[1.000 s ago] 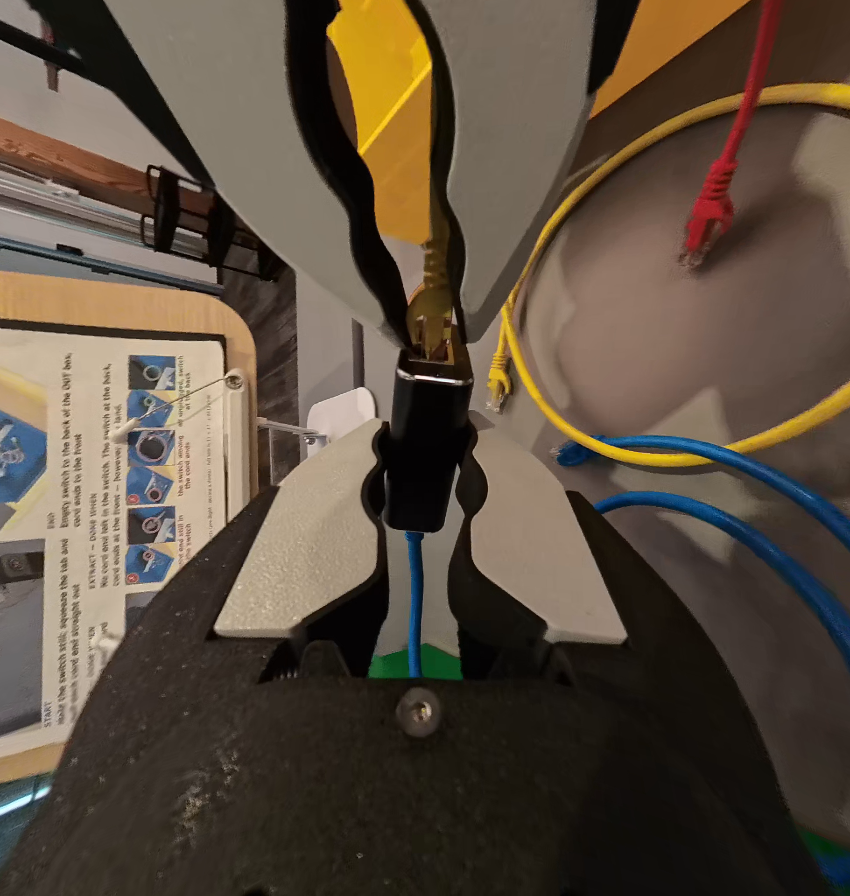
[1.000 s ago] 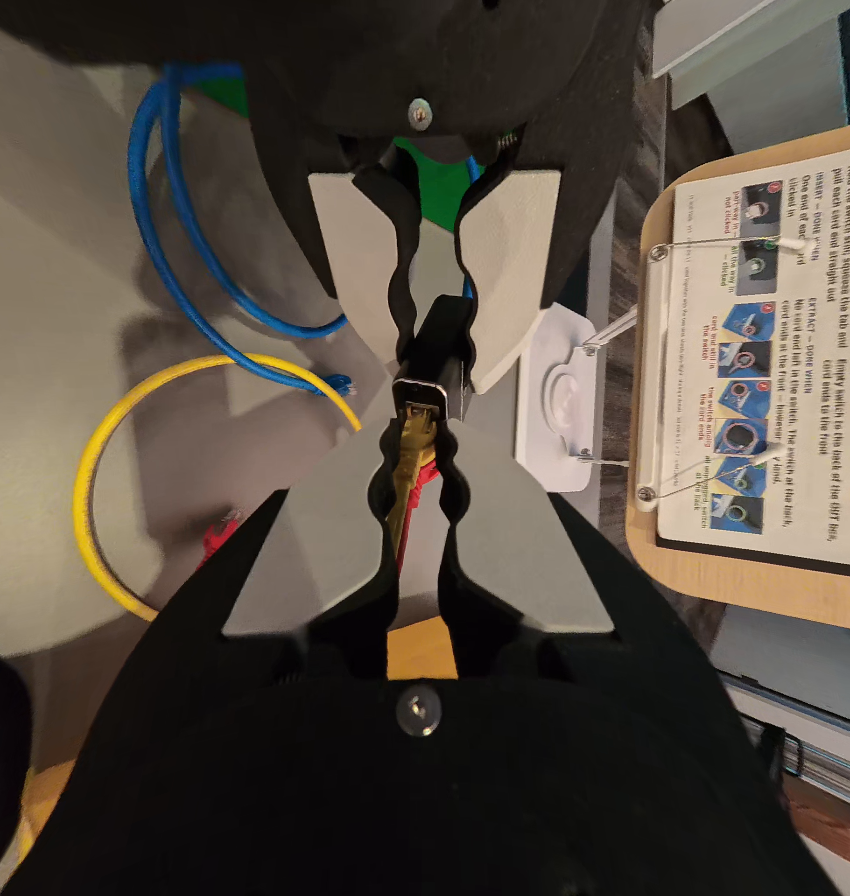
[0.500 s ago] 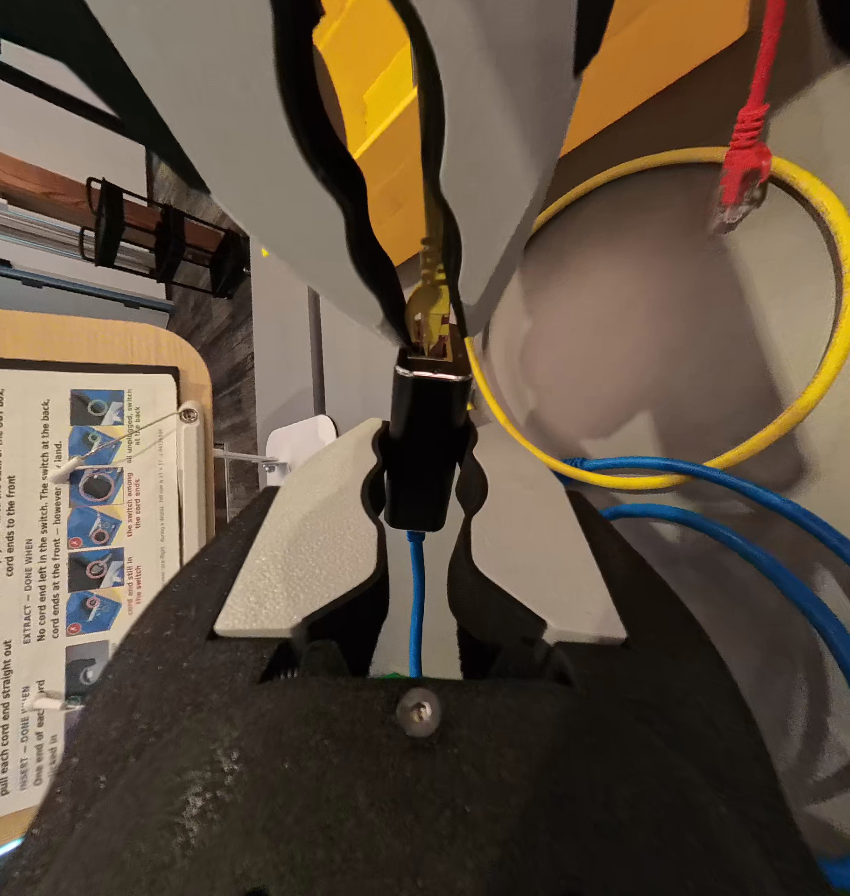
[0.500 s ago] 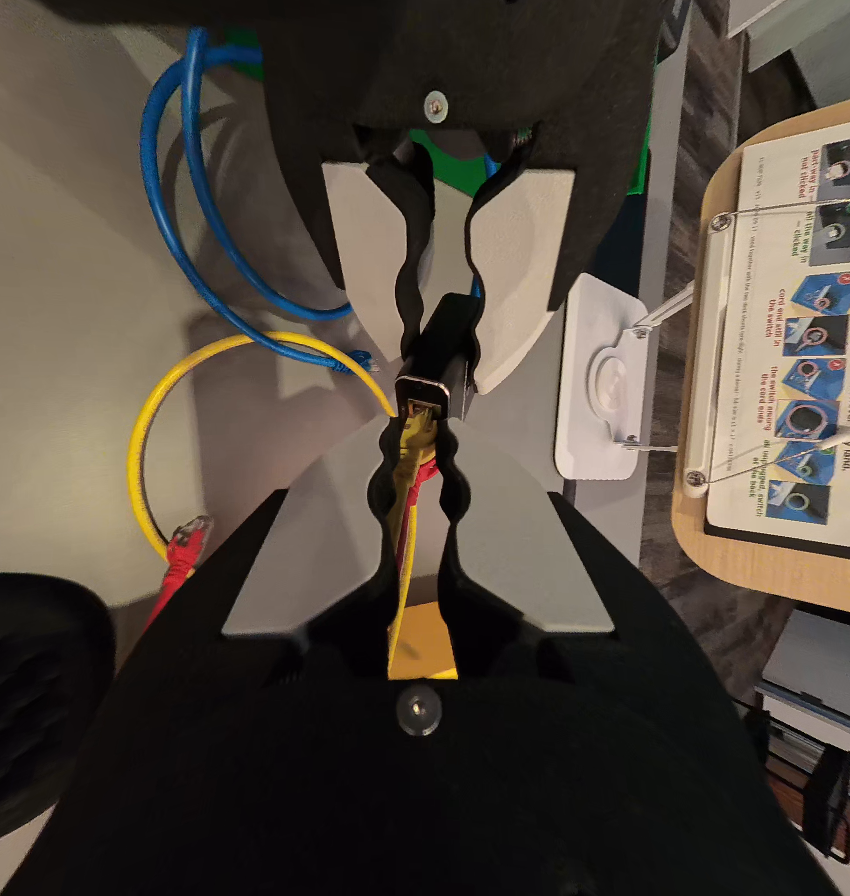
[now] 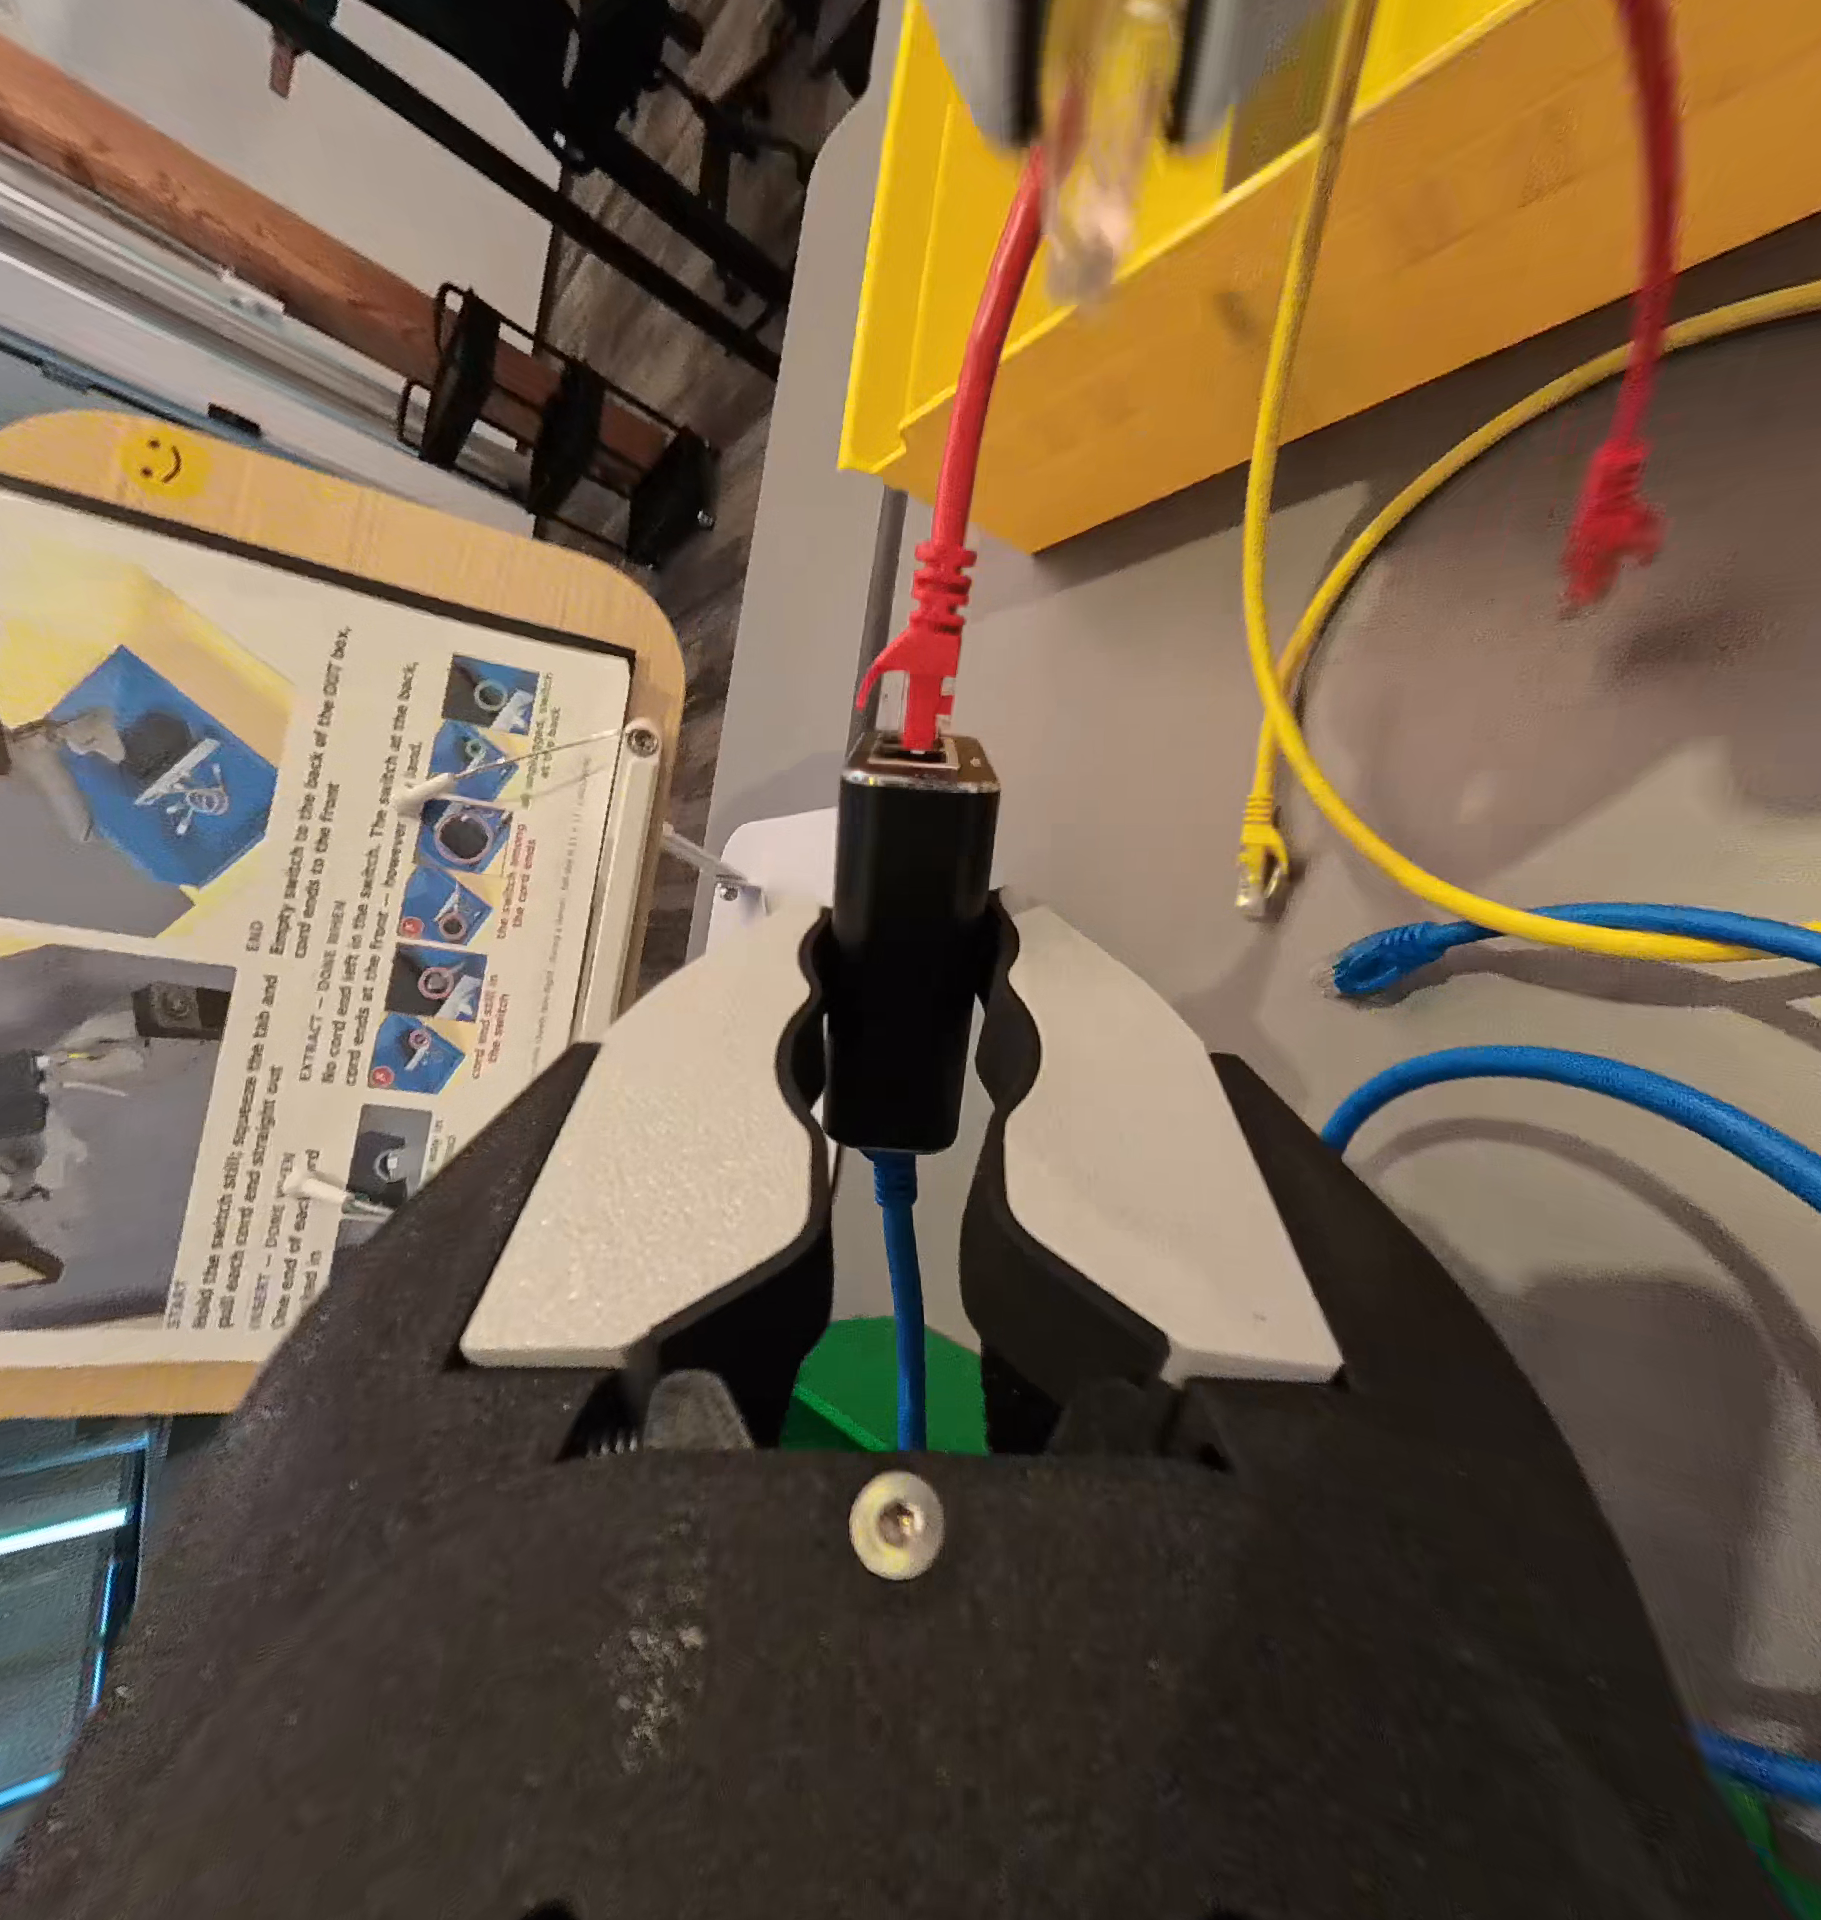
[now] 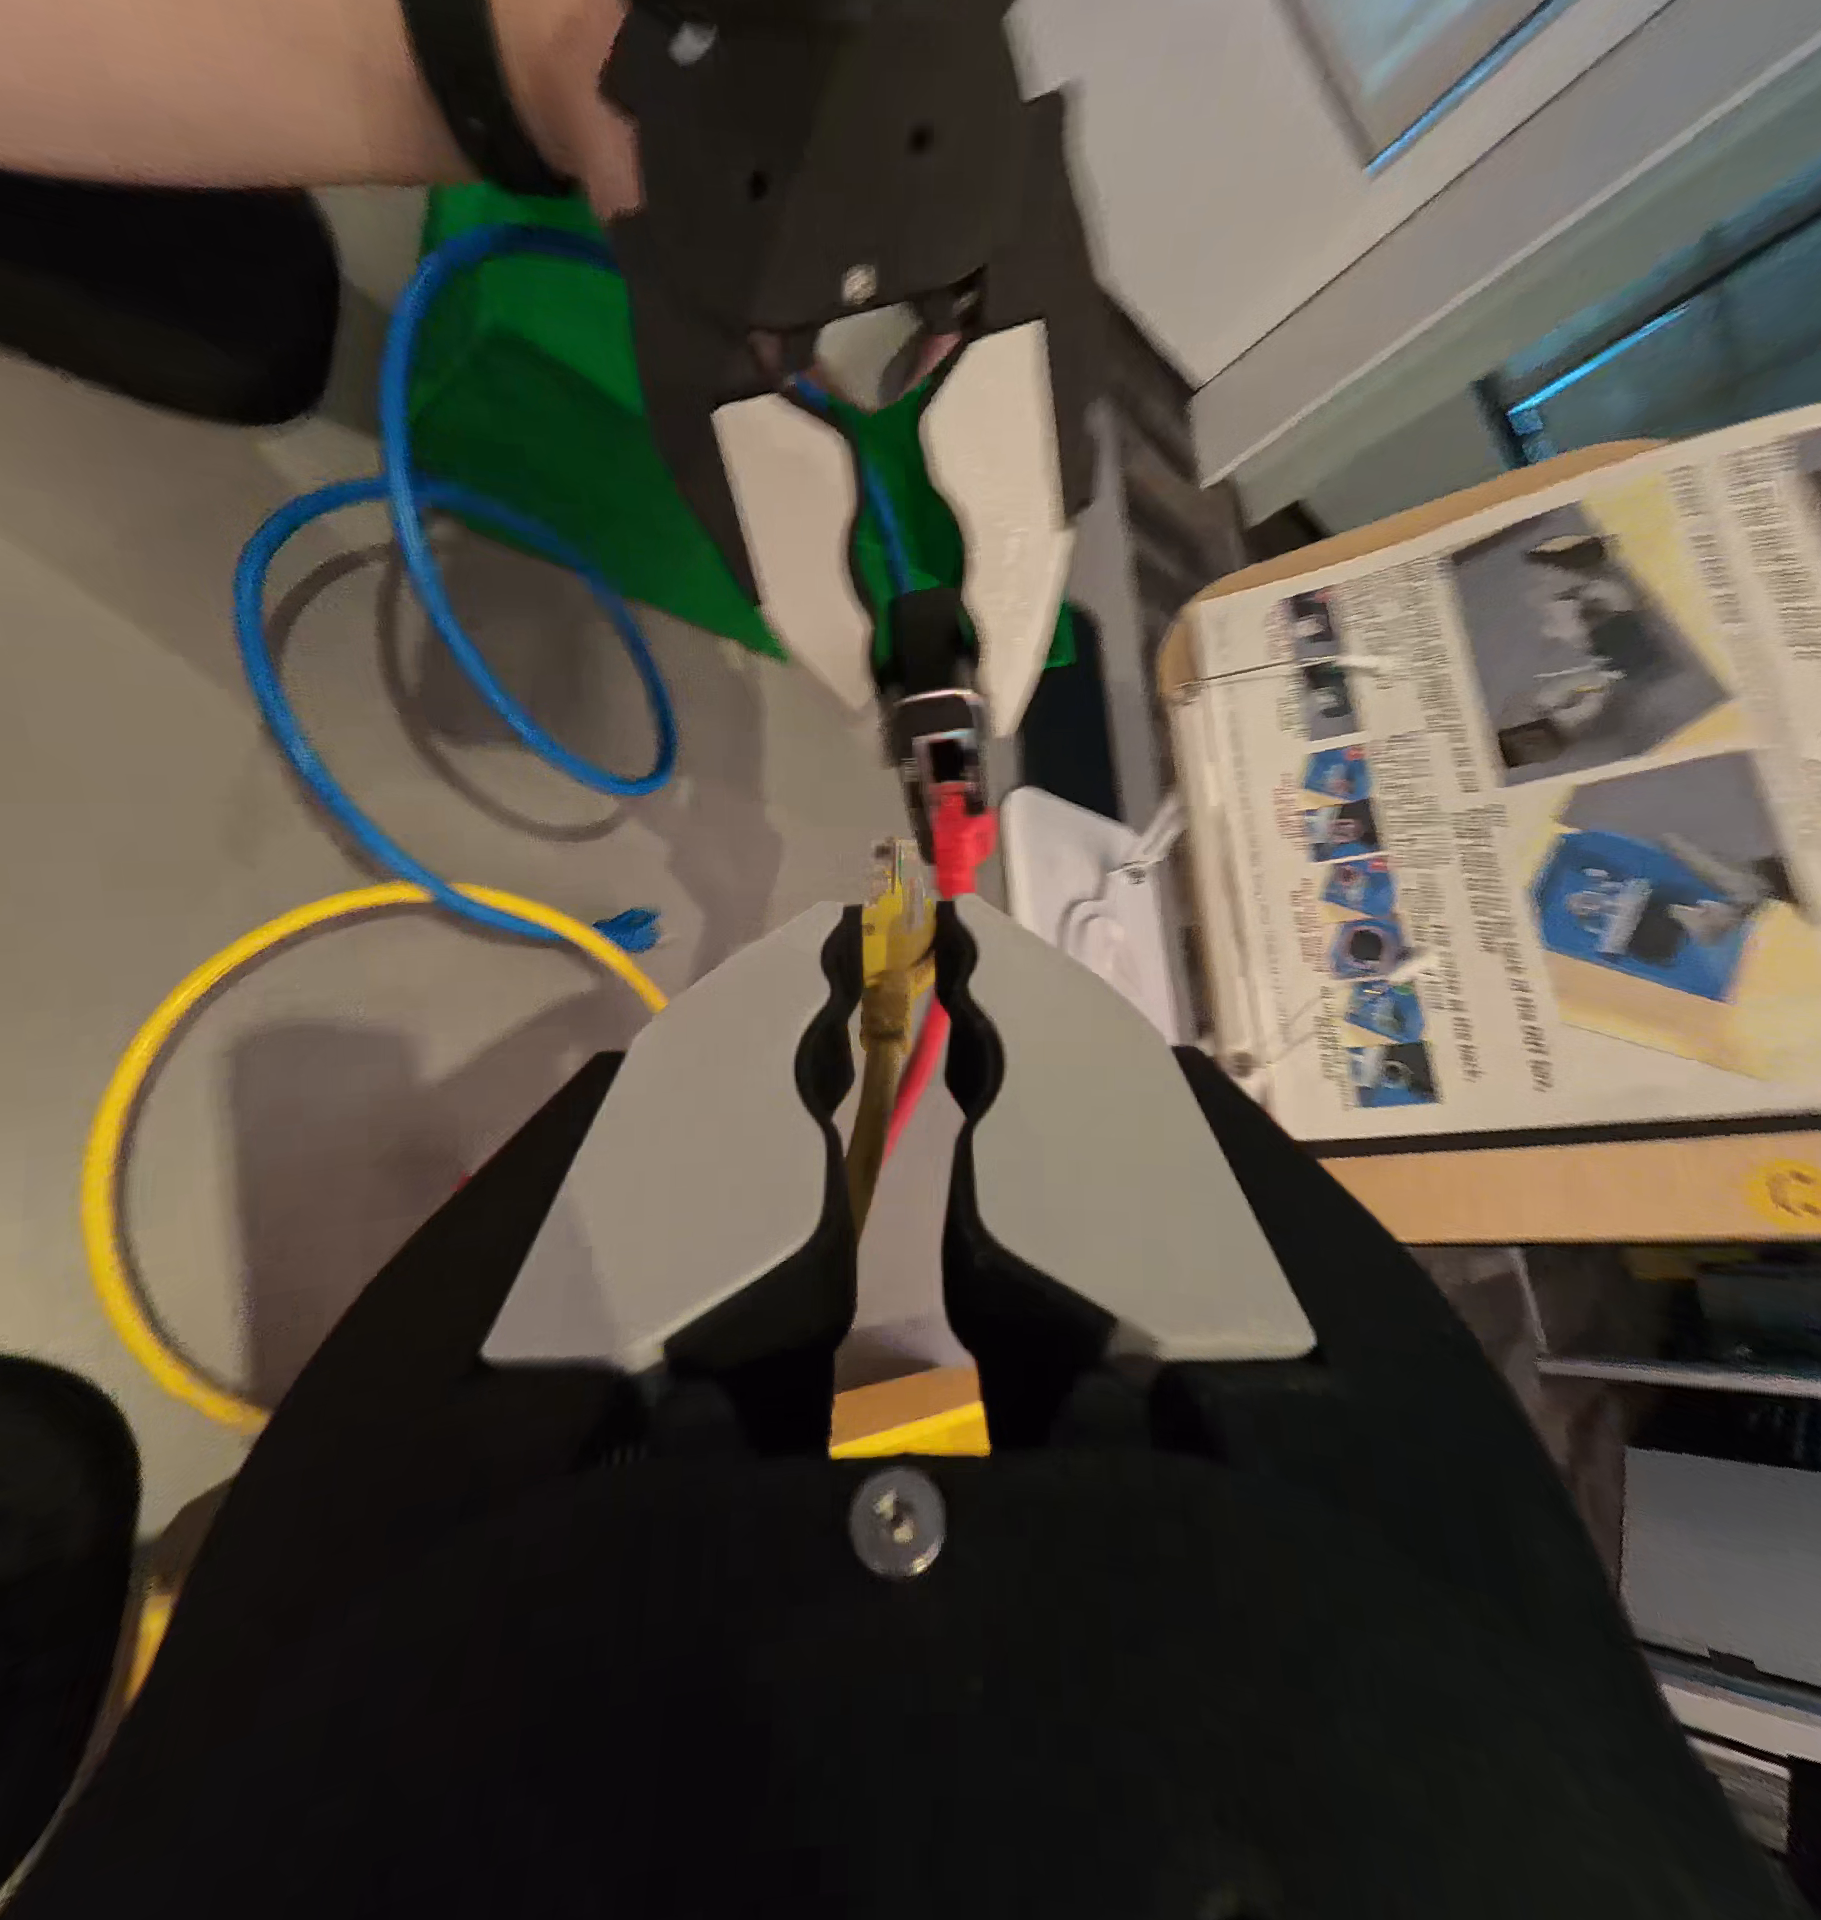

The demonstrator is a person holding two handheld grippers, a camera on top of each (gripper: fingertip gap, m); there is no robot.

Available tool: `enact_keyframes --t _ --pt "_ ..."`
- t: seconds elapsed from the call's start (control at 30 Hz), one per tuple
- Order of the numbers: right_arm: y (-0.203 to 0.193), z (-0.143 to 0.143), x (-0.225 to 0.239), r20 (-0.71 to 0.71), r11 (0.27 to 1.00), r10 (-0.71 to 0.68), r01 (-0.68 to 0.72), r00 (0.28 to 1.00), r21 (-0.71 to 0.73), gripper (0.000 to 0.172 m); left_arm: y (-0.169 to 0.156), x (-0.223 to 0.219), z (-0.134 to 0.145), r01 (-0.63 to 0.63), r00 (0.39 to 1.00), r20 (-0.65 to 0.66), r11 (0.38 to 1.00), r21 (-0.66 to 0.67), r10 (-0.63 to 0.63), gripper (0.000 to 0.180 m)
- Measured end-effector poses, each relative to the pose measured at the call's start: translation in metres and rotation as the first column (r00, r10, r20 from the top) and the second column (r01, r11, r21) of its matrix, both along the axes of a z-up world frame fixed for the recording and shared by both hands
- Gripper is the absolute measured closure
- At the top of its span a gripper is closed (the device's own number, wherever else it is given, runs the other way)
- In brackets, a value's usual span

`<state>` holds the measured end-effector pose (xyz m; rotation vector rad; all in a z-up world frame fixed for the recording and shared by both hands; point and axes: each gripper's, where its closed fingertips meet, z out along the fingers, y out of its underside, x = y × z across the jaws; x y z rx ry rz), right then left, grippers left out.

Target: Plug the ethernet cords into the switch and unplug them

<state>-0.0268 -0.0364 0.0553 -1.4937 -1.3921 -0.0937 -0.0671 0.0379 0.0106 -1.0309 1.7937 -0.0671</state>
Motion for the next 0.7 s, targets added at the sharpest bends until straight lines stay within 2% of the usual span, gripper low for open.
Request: enact_keyframes --t 0.17,0.3,0.4,0.5,0.57,0.7 --pt "-0.026 0.061 0.032 -0.202 0.981 -0.015 0.053 0.979 0.184 0.156 0.013 -0.01 0.004 -0.067 0.998 0.007 0.998 0.012 0.067 0.156" --pt "-0.052 0.11 0.088 -0.443 0.922 -0.032 0.198 0.896 0.333 0.157 0.019 -0.015 0.006 -0.091 0.996 0.008 0.995 0.029 0.091 0.156" --pt "-0.06 0.104 0.125 -0.513 0.928 -0.098 0.264 0.853 0.262 0.157 0.018 -0.014 0.007 -0.084 0.996 0.025 0.996 0.016 0.084 0.156" --pt "-0.061 0.086 0.153 -0.507 0.925 -0.195 0.33 0.839 0.191 0.157 0.018 -0.015 0.01 -0.081 0.996 0.041 0.996 0.029 0.08 0.156" --pt "-0.062 0.089 0.17 -0.534 0.893 -0.242 0.401 0.81 0.205 0.157 0.016 -0.017 0.013 -0.072 0.996 0.057 0.997 0.013 0.071 0.156" --pt "-0.068 0.081 0.13 -0.484 0.966 -0.093 0.196 0.87 0.167 0.157 -0.001 -0.013 0.04 0.011 0.976 0.215 0.992 -0.128 0.017 0.156"
